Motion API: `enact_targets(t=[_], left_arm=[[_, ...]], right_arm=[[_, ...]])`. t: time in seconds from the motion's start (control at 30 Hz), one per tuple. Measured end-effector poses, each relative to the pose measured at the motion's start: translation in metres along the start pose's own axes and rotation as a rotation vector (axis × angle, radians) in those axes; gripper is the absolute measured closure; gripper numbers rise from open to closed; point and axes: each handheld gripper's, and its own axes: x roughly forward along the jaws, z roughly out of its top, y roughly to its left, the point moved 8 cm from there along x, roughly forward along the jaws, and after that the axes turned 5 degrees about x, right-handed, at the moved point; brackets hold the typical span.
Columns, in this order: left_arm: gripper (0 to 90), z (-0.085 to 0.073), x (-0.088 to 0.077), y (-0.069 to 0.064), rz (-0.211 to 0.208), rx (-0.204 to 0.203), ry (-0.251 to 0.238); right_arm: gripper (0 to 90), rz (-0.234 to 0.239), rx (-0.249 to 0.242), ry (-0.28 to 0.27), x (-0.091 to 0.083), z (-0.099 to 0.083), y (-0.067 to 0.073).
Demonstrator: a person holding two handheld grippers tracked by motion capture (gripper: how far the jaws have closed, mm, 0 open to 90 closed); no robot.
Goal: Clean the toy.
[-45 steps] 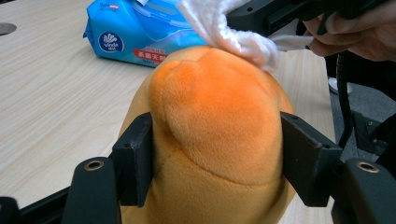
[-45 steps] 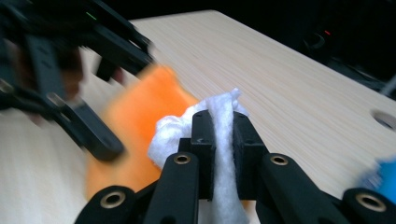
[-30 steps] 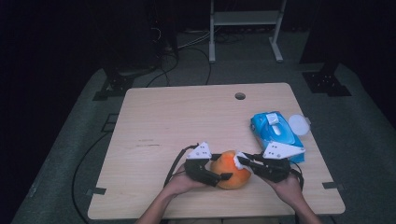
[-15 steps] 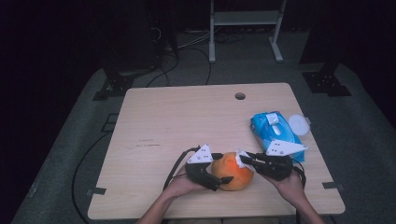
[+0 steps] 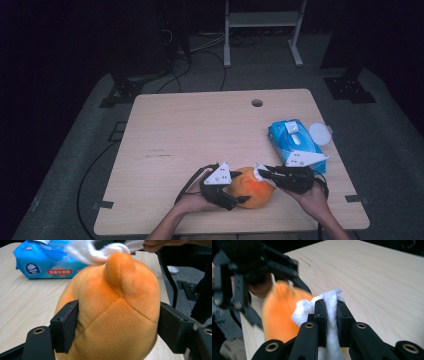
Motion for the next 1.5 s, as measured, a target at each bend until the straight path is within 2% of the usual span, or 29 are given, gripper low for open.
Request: enact_targets(t=[0.03,0.07,0.1,0.2,0.23,0.27,0.3,0.5,0.53,0.57,0.67,0.7,0.77,0.8,0.87,0.9,0.93,0.97,1.03,1.07,1.1,1.2,1.3,1.43,1.5], left_arm=[[24.7,-0.001,-0.001,0.002,-0.001,-0.018,-0.008],[24.7,-0.001,-0.001,0.002,-0.001,-0.018,-0.008],[24.7,-0.002,-0.002,0.006,-0.003,-0.043,-0.016],[24.7,-0.003,-0.005,0.012,-0.003,-0.091,-0.031],[24.7,-0.003,-0.005,0.012,-0.003,-0.091,-0.031],[24.7,-0.004,-0.006,0.016,0.001,-0.127,-0.042],[24.7,-0.004,-0.006,0.017,0.003,-0.138,-0.044],[23.9,-0.001,-0.002,0.023,0.039,-0.201,-0.052],[23.9,-0.001,-0.002,0.023,0.039,-0.201,-0.052],[23.6,0.002,0.001,0.025,0.064,-0.232,-0.055],[21.5,0.003,0.003,0.026,0.090,-0.244,-0.045],[21.5,0.003,0.004,0.026,0.098,-0.246,-0.040],[17.5,0.005,0.006,0.022,0.082,-0.242,-0.040],[12.1,0.004,0.008,0.019,0.065,-0.226,-0.019],[4.6,0.002,0.011,0.017,0.076,-0.181,0.019],[4.4,0.001,0.010,0.017,0.080,-0.176,0.023],[7.9,0.001,0.010,0.017,0.080,-0.176,0.023],[15.6,-0.001,0.004,0.020,0.086,-0.166,0.012],[24.8,-0.002,0.001,0.023,0.091,-0.187,-0.005],[26.6,-0.002,0.001,0.023,0.091,-0.187,-0.005],[28.4,-0.003,0.000,0.025,0.091,-0.206,-0.017],[31.6,-0.002,-0.003,0.029,0.087,-0.238,-0.040],[33.9,0.000,-0.004,0.030,0.087,-0.253,-0.055],[34.7,0.002,-0.008,0.032,0.099,-0.257,-0.068],[35.1,0.002,-0.013,0.036,0.121,-0.255,-0.071]], right_arm=[[80.7,-0.002,0.021,-0.004,-0.004,-0.006,-0.005],[80.7,-0.002,0.021,-0.004,-0.004,-0.006,-0.005],[80.7,-0.016,0.044,-0.001,-0.010,-0.014,-0.011],[80.7,-0.033,0.064,0.000,-0.018,-0.022,-0.018],[80.7,-0.033,0.064,0.000,-0.018,-0.022,-0.018],[80.7,-0.030,0.076,-0.008,-0.022,-0.025,-0.019],[80.7,-0.030,0.076,-0.010,-0.023,-0.025,-0.019],[80.7,-0.024,0.029,-0.038,-0.020,-0.015,-0.008],[80.7,-0.024,0.029,-0.038,-0.020,-0.015,-0.008],[80.7,-0.010,0.002,-0.044,-0.014,-0.008,-0.001],[80.7,-0.014,-0.049,-0.046,-0.002,0.003,0.011],[80.7,-0.014,-0.049,-0.046,-0.002,0.003,0.011],[80.7,0.026,-0.057,-0.079,0.007,0.015,0.021],[80.7,0.035,-0.069,-0.081,0.010,0.018,0.025],[80.7,0.041,-0.102,-0.076,0.017,0.022,0.031],[80.7,0.043,-0.116,-0.071,0.020,0.022,0.033],[80.7,0.043,-0.116,-0.071,0.020,0.022,0.033],[80.6,0.028,-0.138,-0.067,0.021,0.021,0.033],[80.6,0.008,-0.132,-0.074,0.015,0.018,0.027],[80.6,0.008,-0.132,-0.074,0.015,0.018,0.027],[80.6,-0.020,-0.121,-0.070,0.010,0.012,0.017],[80.6,-0.040,-0.087,-0.077,0.003,0.001,0.005],[80.6,-0.061,-0.063,-0.082,-0.003,-0.008,-0.003],[80.6,-0.080,-0.057,-0.069,-0.007,-0.015,-0.007],[80.5,-0.093,-0.053,-0.049,-0.007,-0.020,-0.010]])
